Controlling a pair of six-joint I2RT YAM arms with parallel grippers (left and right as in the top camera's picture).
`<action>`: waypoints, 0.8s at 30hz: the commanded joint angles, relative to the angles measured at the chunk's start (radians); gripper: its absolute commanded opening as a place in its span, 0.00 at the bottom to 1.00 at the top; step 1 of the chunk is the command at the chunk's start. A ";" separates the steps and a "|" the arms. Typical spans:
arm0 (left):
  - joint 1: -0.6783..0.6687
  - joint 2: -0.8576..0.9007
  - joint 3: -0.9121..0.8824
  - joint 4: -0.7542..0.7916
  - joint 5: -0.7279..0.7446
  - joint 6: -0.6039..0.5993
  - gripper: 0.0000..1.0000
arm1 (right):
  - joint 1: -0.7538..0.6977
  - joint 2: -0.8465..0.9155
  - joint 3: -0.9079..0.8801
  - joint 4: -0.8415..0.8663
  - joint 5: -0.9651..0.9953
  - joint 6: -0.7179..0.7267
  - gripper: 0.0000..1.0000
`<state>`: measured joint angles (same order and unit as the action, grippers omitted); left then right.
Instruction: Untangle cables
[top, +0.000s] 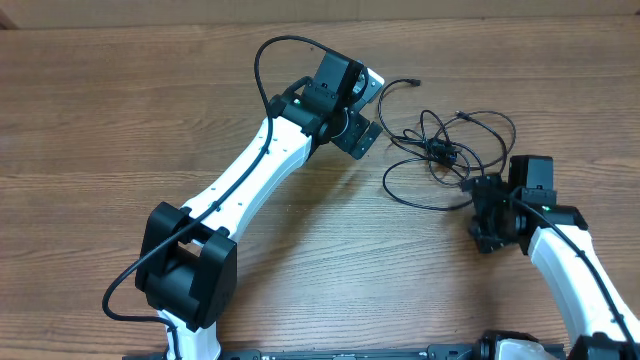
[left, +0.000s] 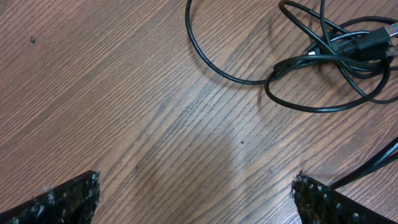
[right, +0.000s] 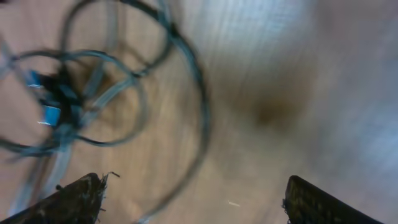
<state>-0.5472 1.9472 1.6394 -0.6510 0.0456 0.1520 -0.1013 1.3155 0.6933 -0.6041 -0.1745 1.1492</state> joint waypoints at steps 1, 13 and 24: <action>0.005 0.008 0.018 0.000 0.011 0.001 0.99 | 0.005 0.050 -0.007 0.083 -0.061 0.083 0.90; 0.005 0.008 0.018 -0.002 0.011 0.001 1.00 | 0.005 0.251 -0.007 0.296 -0.085 0.128 0.80; 0.005 0.008 0.018 -0.003 0.006 0.002 0.99 | 0.005 0.254 0.010 0.370 -0.156 0.124 0.78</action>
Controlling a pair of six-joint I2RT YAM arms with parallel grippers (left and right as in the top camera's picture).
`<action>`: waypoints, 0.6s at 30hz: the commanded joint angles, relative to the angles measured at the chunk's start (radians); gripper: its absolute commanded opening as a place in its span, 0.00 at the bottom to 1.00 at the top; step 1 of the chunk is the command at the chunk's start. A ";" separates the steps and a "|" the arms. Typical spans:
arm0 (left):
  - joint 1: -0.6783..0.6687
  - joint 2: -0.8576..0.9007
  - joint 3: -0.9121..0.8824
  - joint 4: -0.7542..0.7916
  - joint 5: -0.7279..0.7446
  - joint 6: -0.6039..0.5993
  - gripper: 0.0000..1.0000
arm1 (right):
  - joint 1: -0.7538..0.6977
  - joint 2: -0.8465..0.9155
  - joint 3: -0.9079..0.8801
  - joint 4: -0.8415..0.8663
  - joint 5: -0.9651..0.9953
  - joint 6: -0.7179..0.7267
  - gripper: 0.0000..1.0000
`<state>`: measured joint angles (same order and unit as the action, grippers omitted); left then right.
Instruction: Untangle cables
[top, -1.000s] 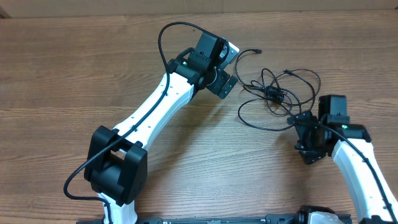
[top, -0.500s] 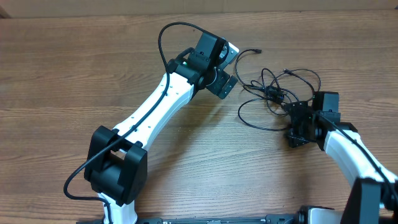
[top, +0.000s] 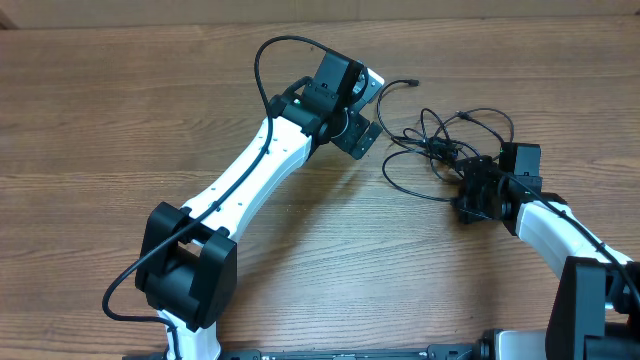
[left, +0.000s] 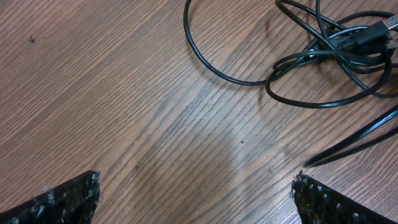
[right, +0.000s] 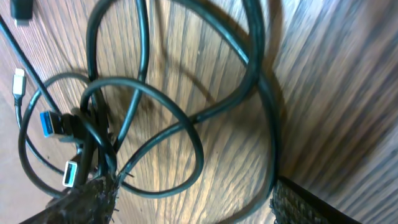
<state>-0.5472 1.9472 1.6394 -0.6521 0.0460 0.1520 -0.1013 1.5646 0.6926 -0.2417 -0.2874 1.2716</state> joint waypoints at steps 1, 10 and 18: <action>0.005 0.008 0.018 -0.002 0.006 0.002 0.99 | 0.005 0.005 0.014 0.008 -0.048 -0.006 0.77; 0.005 0.008 0.018 -0.001 0.002 0.005 0.99 | 0.005 0.005 0.106 -0.052 -0.057 -0.050 0.77; 0.005 0.008 0.018 0.002 0.002 0.005 1.00 | 0.004 0.005 0.148 -0.119 0.039 -0.067 0.78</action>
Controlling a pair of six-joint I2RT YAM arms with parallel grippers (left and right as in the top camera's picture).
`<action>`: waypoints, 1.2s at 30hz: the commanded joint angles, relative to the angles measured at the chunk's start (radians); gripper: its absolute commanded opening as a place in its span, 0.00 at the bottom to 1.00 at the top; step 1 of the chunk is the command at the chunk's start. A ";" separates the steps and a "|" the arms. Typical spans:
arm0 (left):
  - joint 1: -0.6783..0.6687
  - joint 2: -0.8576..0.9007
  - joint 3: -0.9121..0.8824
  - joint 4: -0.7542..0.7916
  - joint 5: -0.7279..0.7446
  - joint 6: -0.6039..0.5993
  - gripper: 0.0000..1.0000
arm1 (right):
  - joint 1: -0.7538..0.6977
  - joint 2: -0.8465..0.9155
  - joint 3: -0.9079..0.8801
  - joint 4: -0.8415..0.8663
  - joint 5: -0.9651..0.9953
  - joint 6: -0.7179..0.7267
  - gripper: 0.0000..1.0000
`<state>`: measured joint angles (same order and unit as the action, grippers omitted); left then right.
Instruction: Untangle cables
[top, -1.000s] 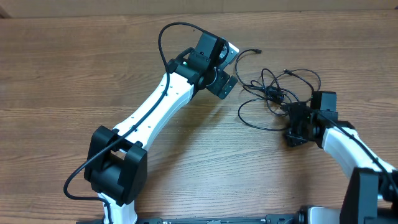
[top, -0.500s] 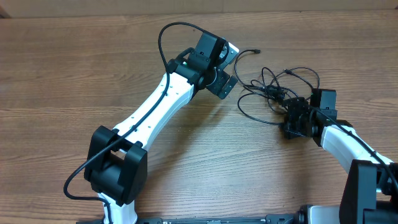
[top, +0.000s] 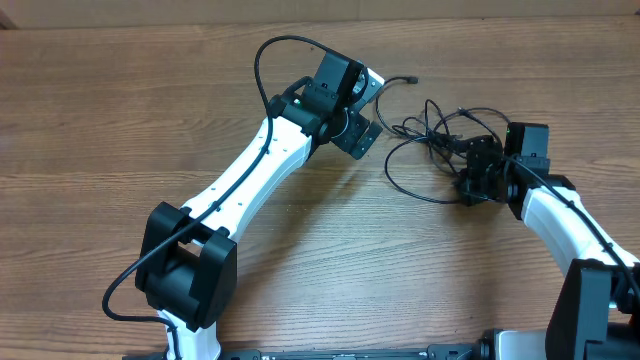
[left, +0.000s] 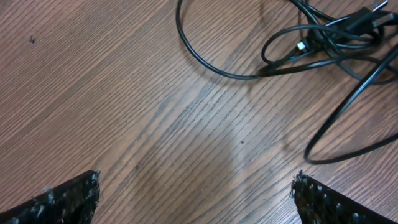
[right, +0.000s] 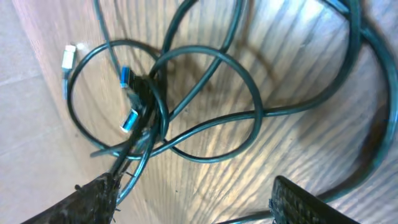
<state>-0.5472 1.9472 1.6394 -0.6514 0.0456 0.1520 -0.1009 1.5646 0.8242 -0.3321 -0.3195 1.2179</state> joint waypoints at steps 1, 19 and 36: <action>0.005 0.008 0.018 0.001 0.003 0.005 1.00 | 0.003 0.005 0.017 -0.053 0.095 -0.013 0.78; 0.005 0.009 0.018 0.005 0.004 0.004 1.00 | 0.003 0.088 0.013 -0.069 0.198 0.016 0.77; 0.005 0.009 0.018 0.002 0.003 0.005 1.00 | 0.003 0.199 0.065 0.066 0.052 -0.023 0.72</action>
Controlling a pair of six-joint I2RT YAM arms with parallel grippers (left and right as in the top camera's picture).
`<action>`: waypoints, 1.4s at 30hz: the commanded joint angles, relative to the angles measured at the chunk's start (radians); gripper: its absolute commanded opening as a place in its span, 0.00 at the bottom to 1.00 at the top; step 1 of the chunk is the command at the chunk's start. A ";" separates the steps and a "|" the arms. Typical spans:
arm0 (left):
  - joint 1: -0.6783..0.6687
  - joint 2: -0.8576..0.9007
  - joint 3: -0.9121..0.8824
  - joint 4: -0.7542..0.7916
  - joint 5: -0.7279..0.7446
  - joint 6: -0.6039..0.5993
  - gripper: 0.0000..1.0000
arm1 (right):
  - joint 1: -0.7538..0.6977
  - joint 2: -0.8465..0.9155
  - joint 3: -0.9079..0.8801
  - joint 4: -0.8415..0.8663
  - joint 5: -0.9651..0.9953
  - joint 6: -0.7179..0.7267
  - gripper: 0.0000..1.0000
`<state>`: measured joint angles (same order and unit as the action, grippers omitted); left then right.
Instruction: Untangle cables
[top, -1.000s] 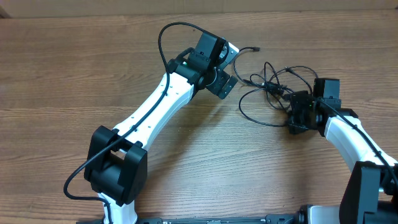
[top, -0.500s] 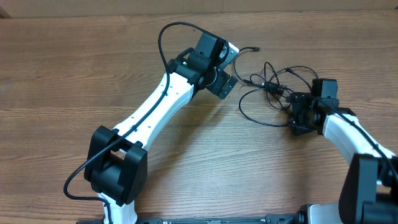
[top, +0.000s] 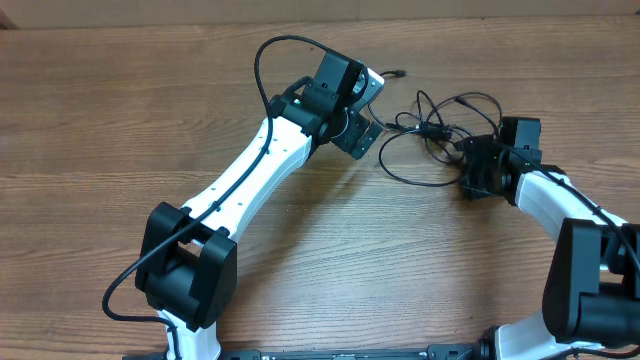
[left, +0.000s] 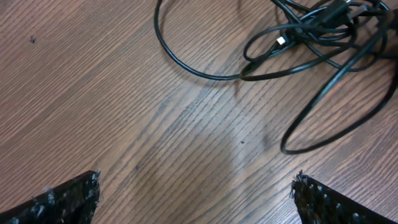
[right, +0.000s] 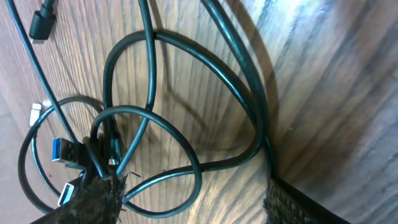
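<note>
A tangle of thin black cables (top: 432, 128) lies on the wooden table, with loops crossing one another (left: 311, 34) (right: 155, 124). Two blue USB plugs (right: 59, 149) sit in the knot. A black plug (right: 42, 22) lies at the top left. My left gripper (top: 358, 132) (left: 196, 200) hangs open just left of the tangle with only bare wood between its fingers. My right gripper (top: 472, 180) (right: 193, 202) is open at the tangle's right edge. Cable loops lie between its fingers (right: 298, 199), and one strand runs against the right finger.
The wooden table (top: 120, 120) stretches to the left and front. A loose cable end (top: 398, 72) points away from the tangle at the back. The left arm's white links (top: 250, 175) cross the table's middle diagonally.
The tangle has shifted a little left and back, nearer my left gripper. The right wrist view is now lower over the loops. Both grippers remain open, and the left arm has not moved.
My right gripper was off the tangle's front right, then at its right edge with loops between its fingers. Then the loops had spread and moved left. Now the tangle lies still closer to the motionless left gripper.
</note>
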<state>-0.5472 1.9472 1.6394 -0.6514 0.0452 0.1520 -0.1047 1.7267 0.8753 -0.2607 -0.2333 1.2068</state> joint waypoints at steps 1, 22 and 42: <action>0.005 0.009 0.018 0.001 0.003 0.005 0.99 | 0.007 0.037 0.018 -0.005 -0.034 -0.011 0.72; 0.005 0.009 0.018 0.005 0.004 0.005 1.00 | 0.007 0.037 0.024 -0.017 0.031 -0.011 0.26; 0.005 0.009 0.018 0.005 0.004 0.005 1.00 | 0.007 0.037 0.024 0.013 0.038 -0.011 0.15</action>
<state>-0.5472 1.9472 1.6394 -0.6506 0.0452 0.1520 -0.1028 1.7573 0.8860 -0.2539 -0.2089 1.1999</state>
